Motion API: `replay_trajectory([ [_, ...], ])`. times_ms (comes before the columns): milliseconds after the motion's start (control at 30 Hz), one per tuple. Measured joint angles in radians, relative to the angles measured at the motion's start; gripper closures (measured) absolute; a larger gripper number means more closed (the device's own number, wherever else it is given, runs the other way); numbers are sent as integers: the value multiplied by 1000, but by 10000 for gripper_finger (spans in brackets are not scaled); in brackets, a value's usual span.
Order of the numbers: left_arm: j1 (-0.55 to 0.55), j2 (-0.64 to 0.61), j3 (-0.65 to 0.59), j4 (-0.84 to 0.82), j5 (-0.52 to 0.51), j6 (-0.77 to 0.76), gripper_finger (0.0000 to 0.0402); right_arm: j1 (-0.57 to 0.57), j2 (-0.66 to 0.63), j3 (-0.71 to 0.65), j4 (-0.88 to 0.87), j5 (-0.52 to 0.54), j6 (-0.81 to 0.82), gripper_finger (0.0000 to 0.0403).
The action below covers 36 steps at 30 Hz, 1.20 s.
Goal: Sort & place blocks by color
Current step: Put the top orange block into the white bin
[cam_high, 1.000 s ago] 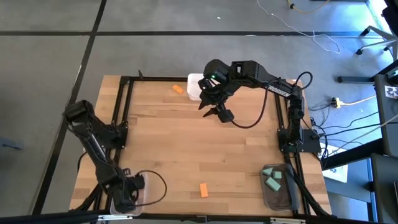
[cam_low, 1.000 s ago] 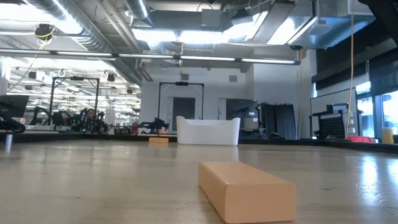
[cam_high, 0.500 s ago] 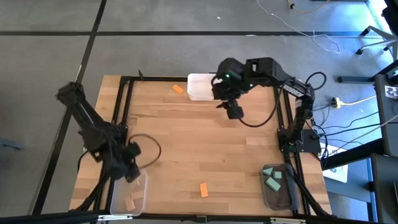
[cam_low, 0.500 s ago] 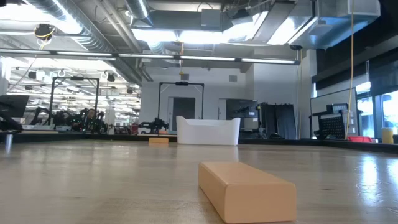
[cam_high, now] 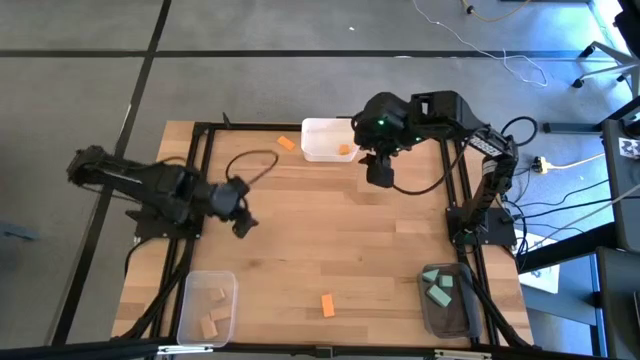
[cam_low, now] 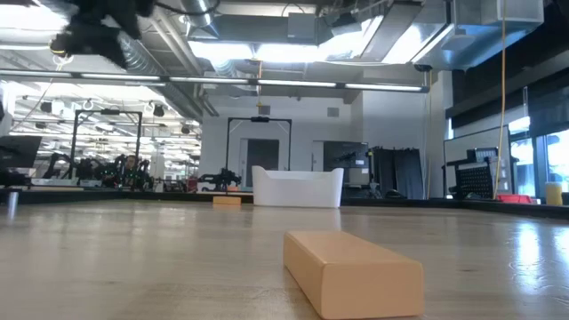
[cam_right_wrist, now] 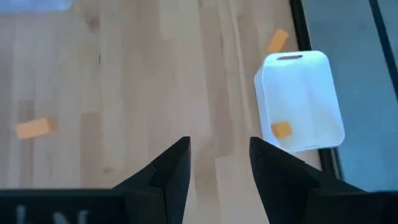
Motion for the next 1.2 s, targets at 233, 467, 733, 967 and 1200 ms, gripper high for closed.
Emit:
replay_trajectory([
  [233, 285, 16, 1, 121, 162, 270, 184, 41, -22, 0, 1, 3, 128, 238],
  [467, 500, 58, 2, 173, 250, 532, 184, 159, -30, 0, 0, -4, 253, 238],
  [733, 743, 212, 76, 161, 344, 812, 184, 243, -32, 0, 1, 171, 422, 238],
  [967, 866, 457, 389, -16, 353, 1112, 184, 259, -31, -34, 1, 279, 513, 238],
  [1200, 937, 754, 669, -263, 336, 1402, 184, 233, -31, -87, 1, 283, 491, 238],
])
